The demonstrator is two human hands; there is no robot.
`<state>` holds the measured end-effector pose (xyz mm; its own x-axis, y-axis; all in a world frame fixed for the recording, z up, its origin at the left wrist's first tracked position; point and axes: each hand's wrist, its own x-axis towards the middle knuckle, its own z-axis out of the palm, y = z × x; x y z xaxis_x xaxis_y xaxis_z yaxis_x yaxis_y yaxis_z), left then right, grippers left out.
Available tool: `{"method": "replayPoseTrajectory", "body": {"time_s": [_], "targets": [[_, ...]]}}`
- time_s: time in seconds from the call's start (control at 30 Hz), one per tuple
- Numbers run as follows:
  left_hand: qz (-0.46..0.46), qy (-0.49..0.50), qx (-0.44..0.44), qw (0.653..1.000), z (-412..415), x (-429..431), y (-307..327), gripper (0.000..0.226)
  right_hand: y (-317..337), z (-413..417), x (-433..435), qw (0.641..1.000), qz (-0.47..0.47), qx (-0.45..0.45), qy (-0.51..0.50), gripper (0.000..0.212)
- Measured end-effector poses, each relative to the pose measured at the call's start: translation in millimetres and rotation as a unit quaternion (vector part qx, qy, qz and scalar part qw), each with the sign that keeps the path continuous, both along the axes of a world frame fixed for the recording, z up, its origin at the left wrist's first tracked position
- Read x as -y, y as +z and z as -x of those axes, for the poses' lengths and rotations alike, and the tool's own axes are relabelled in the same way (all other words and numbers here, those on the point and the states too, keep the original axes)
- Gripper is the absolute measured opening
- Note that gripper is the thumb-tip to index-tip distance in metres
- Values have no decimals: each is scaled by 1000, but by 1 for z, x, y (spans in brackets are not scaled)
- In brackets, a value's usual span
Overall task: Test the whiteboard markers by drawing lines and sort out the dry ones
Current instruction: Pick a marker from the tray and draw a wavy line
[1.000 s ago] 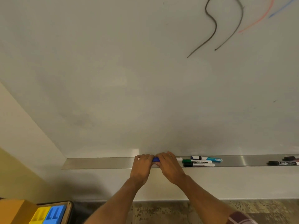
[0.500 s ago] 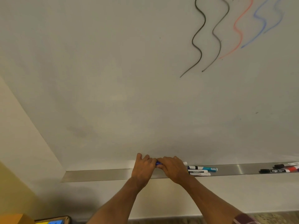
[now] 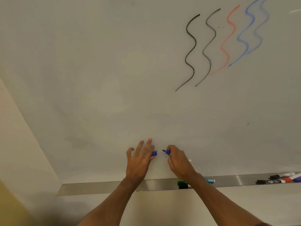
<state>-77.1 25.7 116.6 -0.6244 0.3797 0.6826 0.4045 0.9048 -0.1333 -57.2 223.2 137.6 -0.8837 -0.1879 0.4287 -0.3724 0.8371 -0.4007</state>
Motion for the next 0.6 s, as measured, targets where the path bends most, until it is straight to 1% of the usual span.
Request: {"method": "replayPoseTrajectory", "body": {"time_s": [0.07, 0.17, 0.23, 0.33, 0.47, 0.53, 0.6], "targets": [[-3, -15, -40, 999, 6, 0, 19, 44, 18, 6, -2, 999, 4, -54, 7, 29], [-15, -32, -96, 995, 17, -2, 56, 43, 54, 13, -3, 989, -17, -145, 33, 36], [-23, -35, -132, 990, 26, -3, 84, 43, 81, 18, -5, 982, -18, -185, 40, 39], [-31, -40, -182, 982, 40, -2, 133, 43, 127, 24, -7, 972, 16, -231, 34, 40], [-36, -45, -250, 966, 54, -2, 208, 42, 188, 29, -7, 950, 78, -298, 46, 43], [-36, -38, -280, 959, 60, -3, 247, 43, 218, 29, -6, 936, 128, -322, 56, 39], [-36, -34, -298, 953, 66, -3, 281, 46, 245, 30, -4, 919, 144, -360, 66, 26]]}}
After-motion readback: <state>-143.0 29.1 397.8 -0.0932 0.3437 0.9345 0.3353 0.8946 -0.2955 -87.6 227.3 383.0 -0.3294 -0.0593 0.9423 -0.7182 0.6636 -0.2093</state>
